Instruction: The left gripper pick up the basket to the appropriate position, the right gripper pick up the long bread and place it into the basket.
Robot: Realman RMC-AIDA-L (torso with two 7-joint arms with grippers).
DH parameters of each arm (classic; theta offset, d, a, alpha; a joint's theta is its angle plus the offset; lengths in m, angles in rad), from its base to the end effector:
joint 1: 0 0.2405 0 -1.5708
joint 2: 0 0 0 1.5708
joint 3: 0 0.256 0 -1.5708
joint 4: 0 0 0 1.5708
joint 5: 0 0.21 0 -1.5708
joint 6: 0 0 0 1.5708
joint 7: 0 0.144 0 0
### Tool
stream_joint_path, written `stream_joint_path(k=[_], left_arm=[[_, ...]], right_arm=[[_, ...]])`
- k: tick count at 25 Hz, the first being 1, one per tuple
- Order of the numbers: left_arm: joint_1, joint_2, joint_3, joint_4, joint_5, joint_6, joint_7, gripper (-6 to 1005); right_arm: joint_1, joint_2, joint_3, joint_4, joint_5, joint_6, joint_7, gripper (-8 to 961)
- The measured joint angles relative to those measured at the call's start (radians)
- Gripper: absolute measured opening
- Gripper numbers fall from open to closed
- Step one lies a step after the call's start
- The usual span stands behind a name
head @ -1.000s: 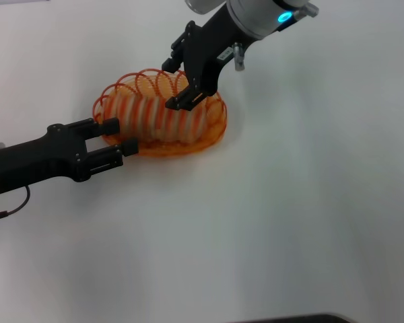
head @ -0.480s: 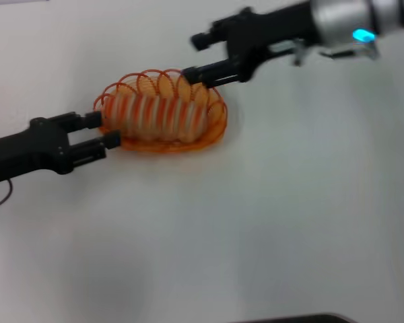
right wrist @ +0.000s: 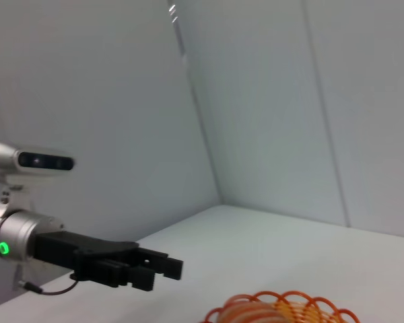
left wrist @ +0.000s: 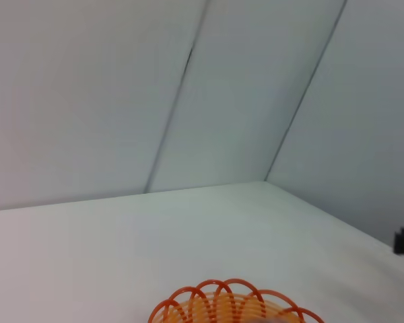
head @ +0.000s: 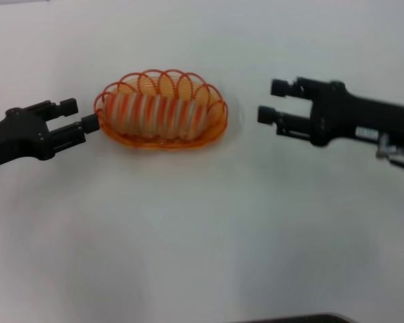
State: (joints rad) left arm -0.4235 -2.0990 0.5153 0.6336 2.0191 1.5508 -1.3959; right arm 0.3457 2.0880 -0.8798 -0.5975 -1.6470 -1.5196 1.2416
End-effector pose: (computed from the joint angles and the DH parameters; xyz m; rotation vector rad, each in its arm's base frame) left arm -0.3049 0.3022 0.0081 -2.5026 -0.8704 -0.7819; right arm 0.2830 0.2918 -0.0113 -2.5508 0.6570 0.9204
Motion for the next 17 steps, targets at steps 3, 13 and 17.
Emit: stream_joint_path(k=[3,13,17], left_arm=[[0.001,-0.004,0.003,-0.002,0.000,-0.017,0.000,639],[0.000,-0.006,0.005,-0.003,0.001,-0.034,0.002,639],[-0.006,-0.008,0.008,-0.003,0.001,-0.037,0.002,639]], right_arm=[[-0.017,0.000,0.048,0.113,0.021,-0.004,-0.131,677],[-0.015,0.000,0.082,0.186,0.023,0.004,-0.216,678],[-0.010,0.000,0.090,0.181,0.024,0.008,-0.217,678]])
